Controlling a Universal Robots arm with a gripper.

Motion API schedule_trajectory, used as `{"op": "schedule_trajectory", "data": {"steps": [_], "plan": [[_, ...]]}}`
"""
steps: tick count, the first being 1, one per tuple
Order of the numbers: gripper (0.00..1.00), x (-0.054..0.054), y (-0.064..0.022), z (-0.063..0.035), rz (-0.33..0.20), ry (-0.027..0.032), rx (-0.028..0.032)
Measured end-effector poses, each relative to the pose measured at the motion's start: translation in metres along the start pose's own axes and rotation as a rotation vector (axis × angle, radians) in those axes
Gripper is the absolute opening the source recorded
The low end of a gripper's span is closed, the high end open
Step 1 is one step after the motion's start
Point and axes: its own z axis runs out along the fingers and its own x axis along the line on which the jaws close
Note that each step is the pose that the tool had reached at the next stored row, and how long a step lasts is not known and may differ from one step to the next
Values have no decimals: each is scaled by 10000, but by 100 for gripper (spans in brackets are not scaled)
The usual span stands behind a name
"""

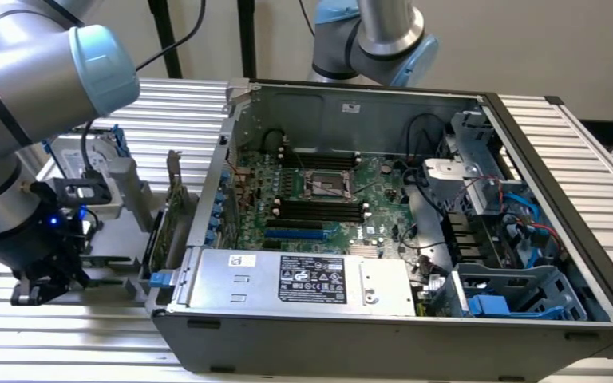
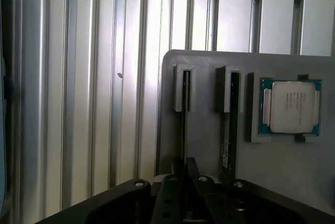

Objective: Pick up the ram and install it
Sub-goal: 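Pick up the ram and move it above insertion slot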

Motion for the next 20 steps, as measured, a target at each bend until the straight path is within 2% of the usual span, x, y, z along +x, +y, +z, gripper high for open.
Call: {"op": "schedule_trajectory", "data": {"steps": [6, 20], "plan": [[14, -15, 2, -124, 0, 4, -1], [14, -106, -11, -756, 1, 4, -5]]}}
